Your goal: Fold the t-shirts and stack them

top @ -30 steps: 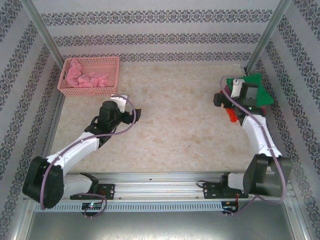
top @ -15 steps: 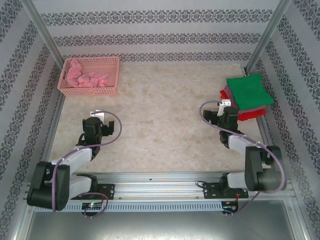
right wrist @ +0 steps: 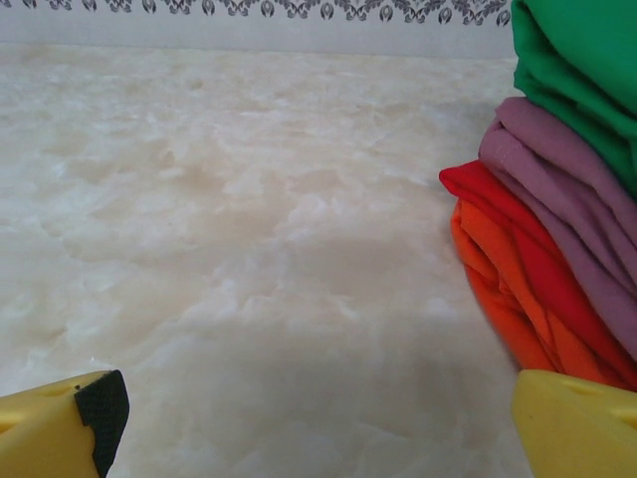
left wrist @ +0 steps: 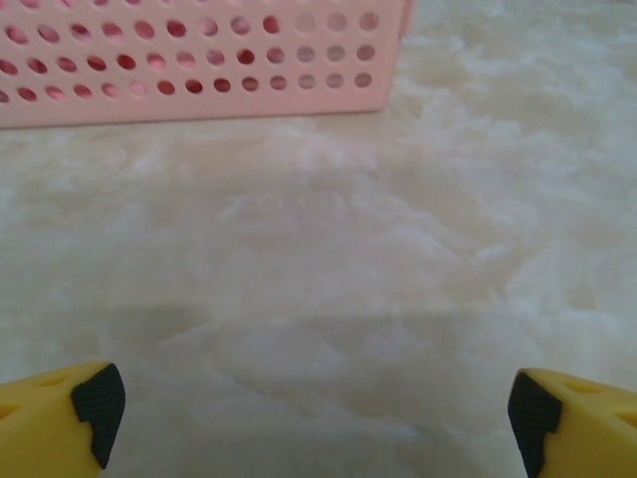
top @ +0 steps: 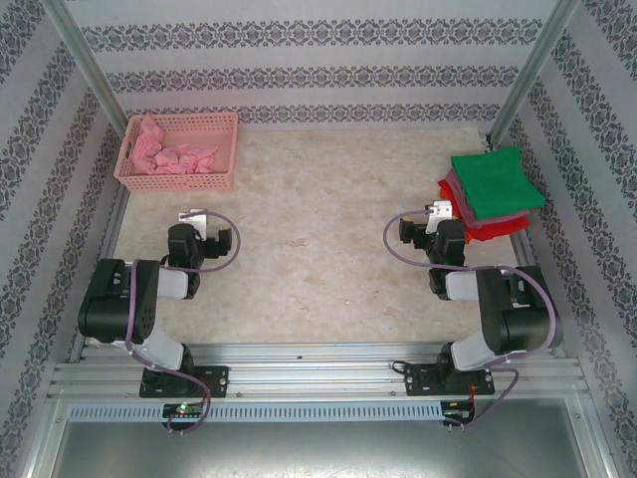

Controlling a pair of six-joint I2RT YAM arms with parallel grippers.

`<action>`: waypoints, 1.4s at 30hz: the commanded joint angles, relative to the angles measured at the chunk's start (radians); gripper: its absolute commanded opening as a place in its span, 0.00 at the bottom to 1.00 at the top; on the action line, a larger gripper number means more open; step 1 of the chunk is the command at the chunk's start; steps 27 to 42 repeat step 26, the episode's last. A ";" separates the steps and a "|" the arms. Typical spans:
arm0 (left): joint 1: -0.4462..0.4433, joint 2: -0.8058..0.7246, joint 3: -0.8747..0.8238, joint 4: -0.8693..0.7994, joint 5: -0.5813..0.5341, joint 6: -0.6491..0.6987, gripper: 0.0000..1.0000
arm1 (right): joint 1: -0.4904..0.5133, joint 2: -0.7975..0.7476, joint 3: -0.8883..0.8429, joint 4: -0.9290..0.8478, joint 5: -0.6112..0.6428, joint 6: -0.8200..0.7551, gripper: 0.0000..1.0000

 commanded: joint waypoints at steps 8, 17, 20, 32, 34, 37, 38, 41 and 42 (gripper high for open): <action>0.002 -0.003 -0.006 0.121 0.023 -0.022 1.00 | -0.025 0.004 0.016 0.024 -0.024 0.019 0.98; 0.002 -0.002 0.001 0.110 0.050 -0.011 1.00 | -0.025 0.005 0.016 0.024 -0.025 0.019 0.98; 0.003 -0.001 0.003 0.107 0.053 -0.010 1.00 | -0.025 0.005 0.016 0.024 -0.025 0.019 0.98; 0.002 -0.002 0.002 0.110 0.055 -0.010 1.00 | -0.025 0.004 0.015 0.027 -0.024 0.019 0.98; 0.002 -0.002 0.002 0.110 0.055 -0.010 1.00 | -0.025 0.004 0.015 0.027 -0.024 0.019 0.98; 0.002 -0.002 0.002 0.110 0.055 -0.010 1.00 | -0.025 0.004 0.015 0.027 -0.024 0.019 0.98; 0.002 -0.002 0.002 0.110 0.055 -0.010 1.00 | -0.025 0.004 0.015 0.027 -0.024 0.019 0.98; 0.002 -0.002 0.002 0.110 0.055 -0.010 1.00 | -0.025 0.004 0.015 0.027 -0.024 0.019 0.98; 0.002 -0.002 0.002 0.110 0.055 -0.010 1.00 | -0.025 0.004 0.015 0.027 -0.024 0.019 0.98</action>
